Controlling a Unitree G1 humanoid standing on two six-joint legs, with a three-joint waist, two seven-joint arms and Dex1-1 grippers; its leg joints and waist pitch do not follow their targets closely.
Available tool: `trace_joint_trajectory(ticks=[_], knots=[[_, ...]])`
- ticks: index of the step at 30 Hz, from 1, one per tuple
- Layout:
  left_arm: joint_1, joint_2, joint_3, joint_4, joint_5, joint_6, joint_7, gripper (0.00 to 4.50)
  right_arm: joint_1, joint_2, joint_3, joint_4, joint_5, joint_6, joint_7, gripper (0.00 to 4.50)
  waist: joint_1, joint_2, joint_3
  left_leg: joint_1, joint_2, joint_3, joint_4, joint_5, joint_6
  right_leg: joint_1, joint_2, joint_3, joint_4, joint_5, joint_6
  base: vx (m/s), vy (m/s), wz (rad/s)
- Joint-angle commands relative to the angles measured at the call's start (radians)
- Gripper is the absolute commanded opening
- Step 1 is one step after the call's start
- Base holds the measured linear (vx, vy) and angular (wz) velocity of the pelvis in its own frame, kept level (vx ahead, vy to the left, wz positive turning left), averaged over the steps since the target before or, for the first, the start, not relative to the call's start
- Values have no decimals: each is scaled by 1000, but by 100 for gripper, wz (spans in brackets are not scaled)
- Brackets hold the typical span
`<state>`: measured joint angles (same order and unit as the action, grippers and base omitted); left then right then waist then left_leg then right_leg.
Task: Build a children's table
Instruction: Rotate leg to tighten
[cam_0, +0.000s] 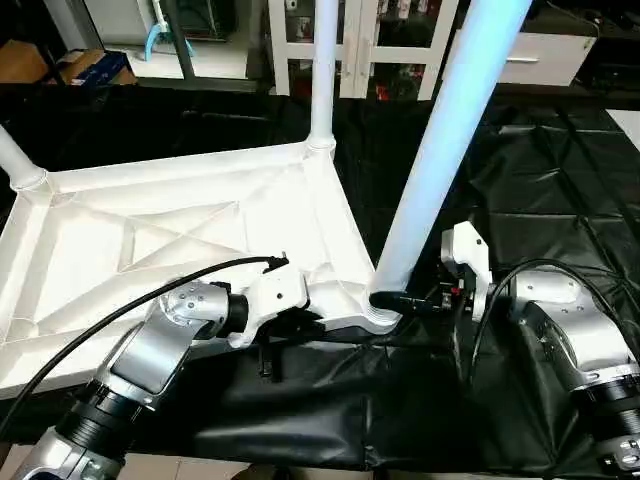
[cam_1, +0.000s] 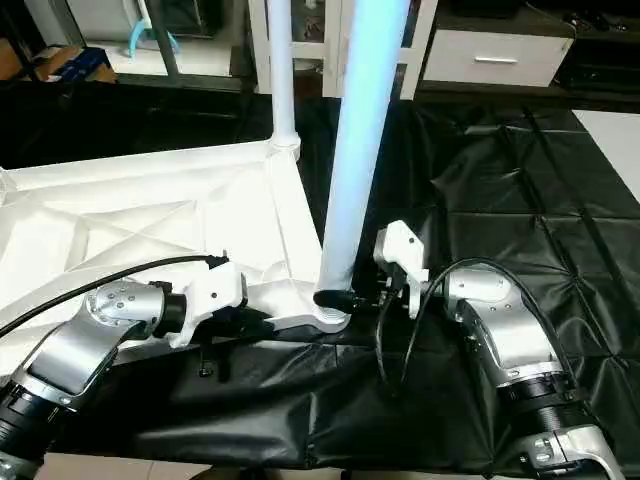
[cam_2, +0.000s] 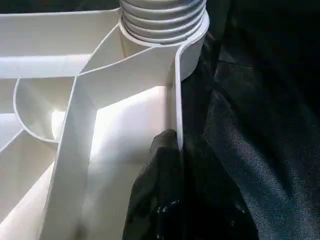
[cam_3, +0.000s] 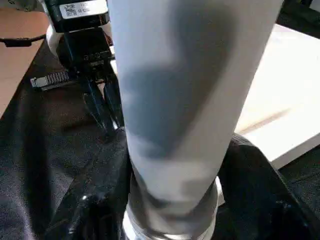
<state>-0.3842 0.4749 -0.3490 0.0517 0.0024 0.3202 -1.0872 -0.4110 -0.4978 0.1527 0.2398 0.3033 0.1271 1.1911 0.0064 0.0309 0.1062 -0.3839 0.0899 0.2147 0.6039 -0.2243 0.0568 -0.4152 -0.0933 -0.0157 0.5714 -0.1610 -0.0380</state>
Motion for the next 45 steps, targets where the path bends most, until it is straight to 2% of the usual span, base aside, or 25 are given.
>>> trace_joint_trajectory(ticks=[1,2,7,13,17,20,22,23,24,26,27,28,29,30,34,35,37,39,40,41,45], knots=[[25,-7,-37,-3,-23,2,-28,0,-1,-15,-3,-2,6,7,16,219,1,-10,-67,32,139,-64,-81,-42,138,44,-74,35,-31,-23,-285,0,0,0],[25,-7,-37,-2,-23,3,-28,0,-1,-14,-3,-2,7,8,17,201,1,-11,-67,32,139,-64,-80,-41,140,44,-75,35,-30,-25,-285,0,0,0],[24,-7,-37,0,-24,3,-29,0,2,-4,-8,8,13,16,15,194,1,-11,-66,32,139,-65,-80,-56,136,44,-75,35,-32,-51,-284,0,0,0],[18,-17,-33,14,-22,-3,-16,0,-3,43,-37,43,7,28,-75,192,-2,-10,-65,33,139,-65,-84,-106,109,41,-74,36,-38,-103,-277,0,0,0],[-8,-44,-31,54,-1,-13,24,0,9,78,-32,71,-38,28,-172,191,-7,-10,-62,31,138,-66,-89,-156,83,39,-74,38,-44,-158,-266,0,0,0],[-50,-84,-26,109,35,-4,101,0,20,128,-35,84,-85,57,-315,191,-8,-10,-58,37,138,-69,-97,-249,26,33,-74,41,-58,-275,-234,0,0,0],[-83,-118,-21,151,57,6,160,0,22,175,-47,92,-110,96,-434,191,-13,-8,-54,39,136,-71,-103,-303,-11,25,-67,41,-63,-336,-209,0,0,0],[-97,-137,-16,168,62,9,186,0,23,202,-54,98,-134,100,-510,191,-16,-6,-54,40,134,-79,-105,-364,-49,25,-72,41,-65,-399,-181,0,0,0],[-102,-144,-15,173,64,10,195,0,23,211,-56,100,-142,102,-534,191,-16,-6,-54,40,134,-79,-105,-364,-49,25,-72,41,-65,-399,-181,0,0,0],[-125,-181,-10,202,72,14,239,0,26,270,-68,108,-186,108,-679,191,-29,-7,-50,38,131,-81,-112,-426,-89,14,-65,40,-70,-430,-153,0,0,0],[-127,-185,-10,205,73,14,244,0,27,278,-68,108,-188,110,-691,191,-32,-8,-51,42,129,-83,-111,-458,-97,12,-67,40,-73,-455,-139,0,0,0],[-136,-205,-9,220,79,15,270,0,32,312,-69,106,-199,116,-745,191,-34,-8,-51,41,129,-85,-111,-465,-97,13,-70,40,-73,-458,-136,0,0,0],[-144,-222,-11,235,84,16,288,0,36,350,-71,104,-211,119,-803,191,-36,-2,-49,40,130,-86,-114,-476,-102,8,-67,42,-75,-454,-131,0,0,0],[-150,-234,-15,248,90,15,301,0,38,381,-71,103,-217,116,-842,191,-37,-4,-49,41,129,-86,-116,-485,-106,8,-66,40,-77,-458,-125,0,0,0],[-151,-240,-18,256,95,16,306,0,35,405,-68,103,-225,106,-875,191,-39,-2,-48,43,130,-90,-123,-523,-117,6,-65,38,-79,-450,-105,0,0,0],[-149,-243,-22,264,103,14,308,0,24,436,-67,106,-231,94,-915,191,-40,0,-47,44,129,-88,-124,-536,-118,2,-64,39,-80,-452,-102,0,0,0],[-140,-237,-25,261,108,13,304,0,12,462,-71,108,-210,84,-912,191,-41,-1,-45,48,127,-87,-123,-559,-122,-3,-64,39,-86,-471,-94,0,0,0],[-132,-228,-25,256,108,13,296,0,8,475,-74,100,-184,71,-886,191,-45,-3,-45,40,129,-93,-126,-569,-118,2,-68,39,-84,-483,-85,0,0,0],[-131,-226,-25,255,108,13,295,0,8,477,-75,97,-178,68,-878,191,-46,-2,-45,42,129,-93,-126,-571,-118,1,-68,38,-84,-481,-85,0,0,0],[-129,-223,-23,257,109,11,294,0,15,472,-67,78,-171,64,-852,246,-45,-3,-46,45,129,-90,-126,-568,-116,-1,-66,39,-85,-469,-87,0,0,0],[-129,-220,-20,258,109,11,291,0,27,466,-68,46,-147,56,-810,288,-42,-4,-50,43,131,-81,-124,-489,-92,4,-70,46,-83,-380,-118,0,0,0]])
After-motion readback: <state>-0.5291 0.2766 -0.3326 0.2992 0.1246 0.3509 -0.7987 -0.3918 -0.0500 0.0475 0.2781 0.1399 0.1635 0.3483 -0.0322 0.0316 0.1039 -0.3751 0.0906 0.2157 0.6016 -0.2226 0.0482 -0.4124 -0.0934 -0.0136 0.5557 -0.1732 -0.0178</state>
